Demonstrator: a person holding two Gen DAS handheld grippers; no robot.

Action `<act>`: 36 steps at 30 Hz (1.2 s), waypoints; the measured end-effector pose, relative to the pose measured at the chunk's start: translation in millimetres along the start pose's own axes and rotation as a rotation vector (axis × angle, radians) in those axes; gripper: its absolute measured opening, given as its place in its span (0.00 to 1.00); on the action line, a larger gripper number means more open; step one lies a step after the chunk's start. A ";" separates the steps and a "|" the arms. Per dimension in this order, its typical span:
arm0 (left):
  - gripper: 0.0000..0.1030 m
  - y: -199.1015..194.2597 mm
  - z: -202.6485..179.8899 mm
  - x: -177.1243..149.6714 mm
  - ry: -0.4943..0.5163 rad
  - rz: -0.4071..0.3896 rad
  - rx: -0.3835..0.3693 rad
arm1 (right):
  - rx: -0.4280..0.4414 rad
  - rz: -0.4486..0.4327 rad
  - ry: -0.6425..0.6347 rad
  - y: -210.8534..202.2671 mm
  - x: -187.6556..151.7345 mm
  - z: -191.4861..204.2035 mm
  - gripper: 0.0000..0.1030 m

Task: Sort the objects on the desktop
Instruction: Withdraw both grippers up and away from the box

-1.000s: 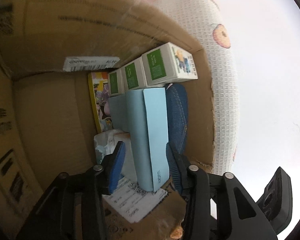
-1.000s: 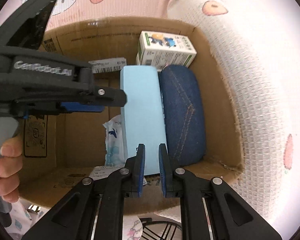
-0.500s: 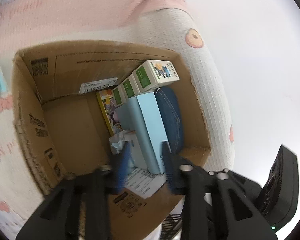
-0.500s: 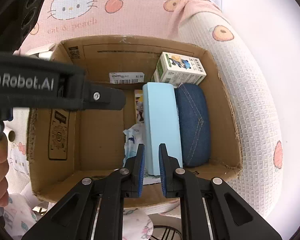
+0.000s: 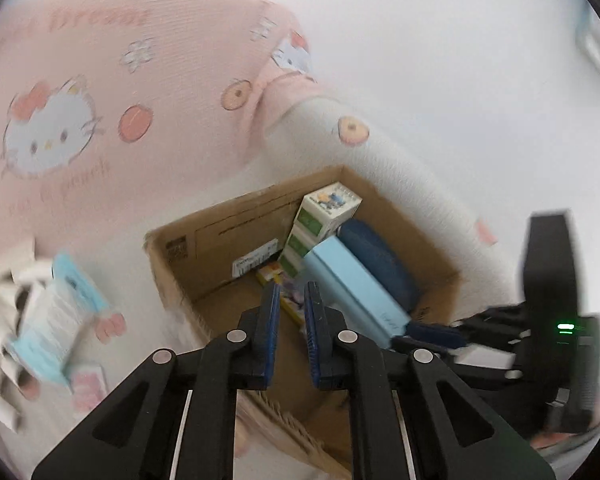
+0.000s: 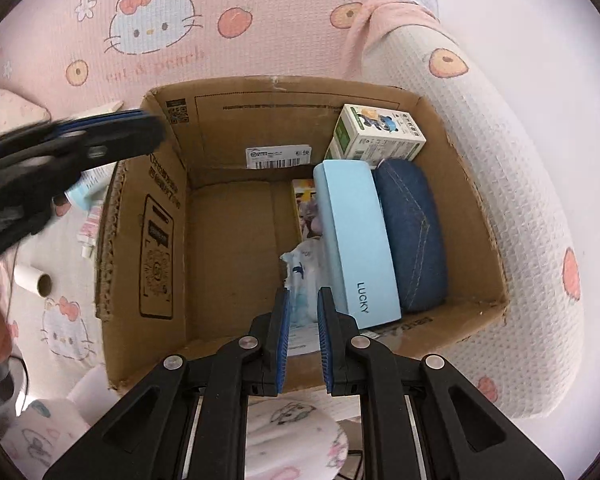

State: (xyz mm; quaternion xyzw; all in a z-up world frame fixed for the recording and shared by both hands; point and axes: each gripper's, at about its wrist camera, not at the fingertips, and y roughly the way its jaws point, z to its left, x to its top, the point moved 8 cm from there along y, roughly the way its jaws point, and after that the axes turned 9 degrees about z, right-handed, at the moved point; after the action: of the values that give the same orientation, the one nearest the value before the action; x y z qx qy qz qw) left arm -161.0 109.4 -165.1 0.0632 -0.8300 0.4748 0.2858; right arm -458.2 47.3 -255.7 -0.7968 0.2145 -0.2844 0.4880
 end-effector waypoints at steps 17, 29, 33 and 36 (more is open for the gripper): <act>0.69 -46.5 46.2 -47.7 -0.054 0.012 0.068 | 0.006 -0.028 0.056 -10.7 -10.1 51.1 0.59; 0.70 -74.6 51.3 -69.9 0.082 0.125 0.307 | -0.073 -0.072 0.066 -33.0 -22.6 74.3 0.69; 0.70 -91.2 49.1 -68.1 0.099 0.103 0.358 | -0.114 -0.103 0.053 -50.0 -24.6 81.3 0.69; 0.70 -97.0 44.0 -67.5 0.089 0.100 0.320 | -0.152 -0.128 0.045 -61.9 -26.9 85.0 0.70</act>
State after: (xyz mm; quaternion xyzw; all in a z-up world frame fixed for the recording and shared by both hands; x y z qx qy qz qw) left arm -86.8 9.4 -145.2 0.0453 -0.7324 0.6170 0.2844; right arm -418.0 146.4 -237.4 -0.8371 0.1950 -0.3155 0.4021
